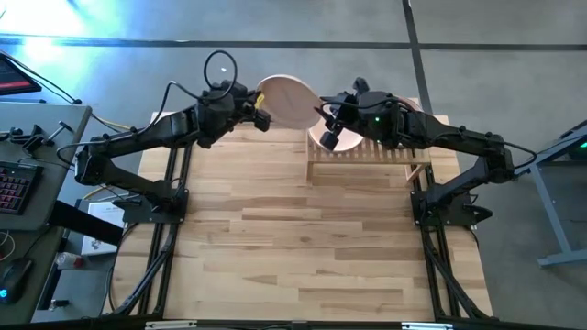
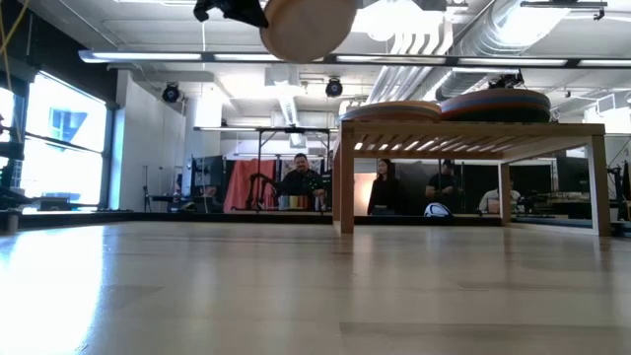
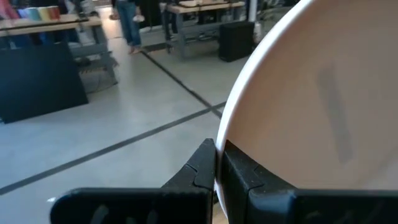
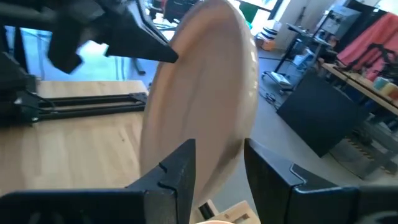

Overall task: Place and stack plates onto a shelf
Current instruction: Stack the grey plate on top of the light orange plate on the shelf

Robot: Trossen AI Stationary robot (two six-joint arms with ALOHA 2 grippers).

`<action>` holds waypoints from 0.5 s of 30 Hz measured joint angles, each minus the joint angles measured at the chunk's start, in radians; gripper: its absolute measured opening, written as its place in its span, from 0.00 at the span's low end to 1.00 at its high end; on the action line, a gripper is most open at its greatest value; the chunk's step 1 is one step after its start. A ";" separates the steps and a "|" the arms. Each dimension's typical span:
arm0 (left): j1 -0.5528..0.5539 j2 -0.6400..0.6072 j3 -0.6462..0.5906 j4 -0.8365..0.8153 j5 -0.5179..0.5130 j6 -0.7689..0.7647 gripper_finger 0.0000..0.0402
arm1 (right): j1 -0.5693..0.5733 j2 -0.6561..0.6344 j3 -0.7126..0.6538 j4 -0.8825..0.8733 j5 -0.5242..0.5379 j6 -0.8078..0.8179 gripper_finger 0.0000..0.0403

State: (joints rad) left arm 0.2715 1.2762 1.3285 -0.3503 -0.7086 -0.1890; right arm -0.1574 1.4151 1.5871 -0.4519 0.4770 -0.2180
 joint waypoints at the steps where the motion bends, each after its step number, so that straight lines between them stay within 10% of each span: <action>1: 0.000 0.000 0.000 0.011 0.011 0.001 0.00 | 0.000 0.000 0.000 0.000 0.013 0.000 0.30; 15: 0.000 0.000 0.000 0.012 0.071 -0.001 0.00 | 0.000 0.000 0.000 -0.011 0.064 0.064 0.16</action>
State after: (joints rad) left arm 0.2714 1.2762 1.3285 -0.3380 -0.6378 -0.1902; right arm -0.1574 1.4151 1.5871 -0.4632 0.5408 -0.1535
